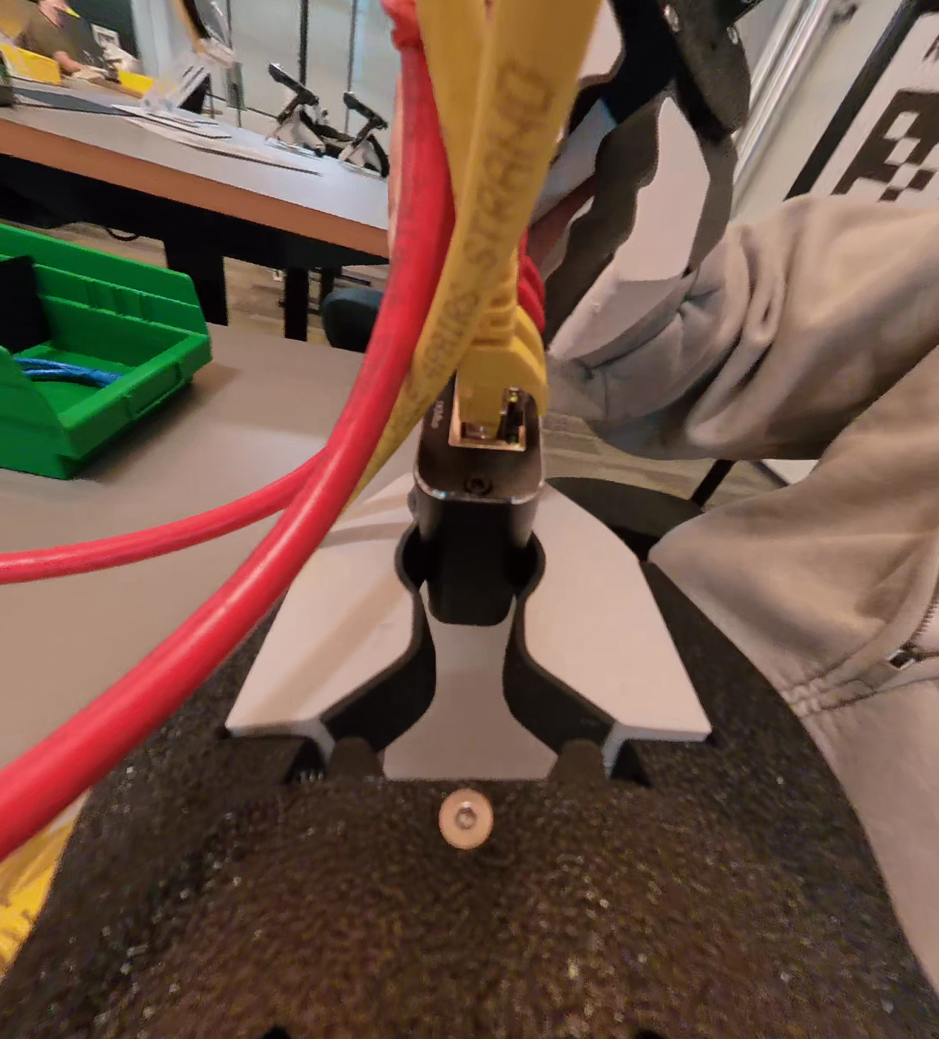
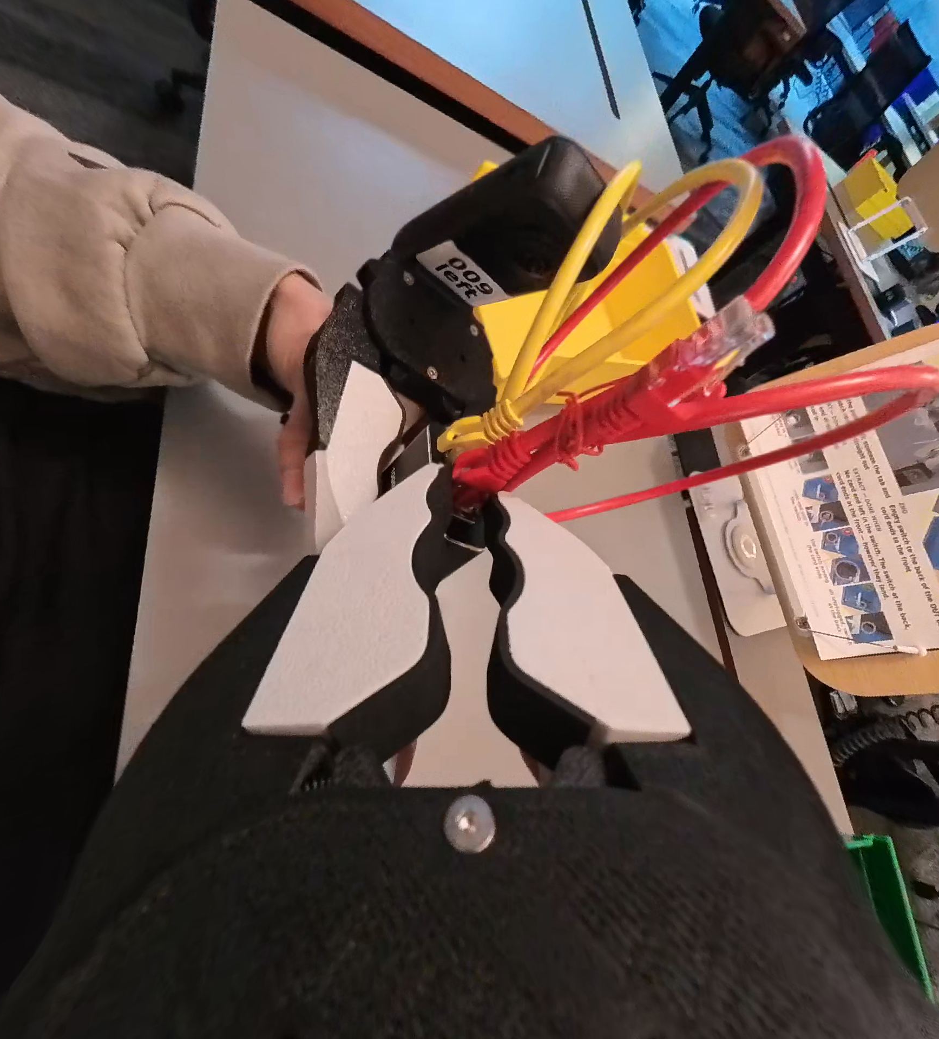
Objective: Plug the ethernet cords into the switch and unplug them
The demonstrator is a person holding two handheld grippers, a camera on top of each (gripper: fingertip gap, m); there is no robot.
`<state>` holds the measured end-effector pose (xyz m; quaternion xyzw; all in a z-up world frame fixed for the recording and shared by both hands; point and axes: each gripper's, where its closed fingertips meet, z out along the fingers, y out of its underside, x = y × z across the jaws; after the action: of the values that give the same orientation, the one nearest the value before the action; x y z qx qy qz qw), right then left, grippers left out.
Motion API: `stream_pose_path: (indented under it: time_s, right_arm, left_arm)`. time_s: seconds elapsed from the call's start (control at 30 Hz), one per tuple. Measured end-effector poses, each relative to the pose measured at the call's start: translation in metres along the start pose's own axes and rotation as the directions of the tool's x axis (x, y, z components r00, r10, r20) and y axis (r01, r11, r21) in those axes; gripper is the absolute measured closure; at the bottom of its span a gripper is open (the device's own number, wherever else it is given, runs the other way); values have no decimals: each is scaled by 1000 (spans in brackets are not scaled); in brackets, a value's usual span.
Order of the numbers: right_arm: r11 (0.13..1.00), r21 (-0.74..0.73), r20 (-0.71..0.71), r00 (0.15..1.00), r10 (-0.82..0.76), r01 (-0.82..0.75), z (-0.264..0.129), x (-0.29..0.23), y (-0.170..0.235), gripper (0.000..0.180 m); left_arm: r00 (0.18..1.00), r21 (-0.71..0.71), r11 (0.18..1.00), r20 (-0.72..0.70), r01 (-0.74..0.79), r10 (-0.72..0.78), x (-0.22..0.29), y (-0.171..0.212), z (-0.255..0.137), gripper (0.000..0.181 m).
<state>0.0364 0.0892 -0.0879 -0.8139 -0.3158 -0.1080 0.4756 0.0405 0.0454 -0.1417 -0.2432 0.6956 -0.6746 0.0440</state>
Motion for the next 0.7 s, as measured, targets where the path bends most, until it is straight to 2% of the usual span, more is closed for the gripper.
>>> stream_pose_path:
  time_s: [0.13, 0.37, 0.57, 0.7]
  right_arm:
    - [996, 58, 47, 997, 61, -63, -2, -1, -3, 165]
    - [993, -62, 61, 994, -95, 99, 0, 2, 1, 165]
    - [989, 90, 122, 987, 106, -117, 0, 7, -6, 166]
    - [1000, 10, 74, 997, -10, 10, 4, 7, 0, 167]
  left_arm:
    - [990, -45, 994, 96, -100, 103, -5, -1, -3, 154]
    - [988, -24, 995, 119, -92, 94, -12, 0, 1, 153]
    - [975, -7, 990, 175, -138, 137, -14, -8, -3, 153]
    - [993, 38, 997, 105, -59, 55, -13, -4, 1, 154]
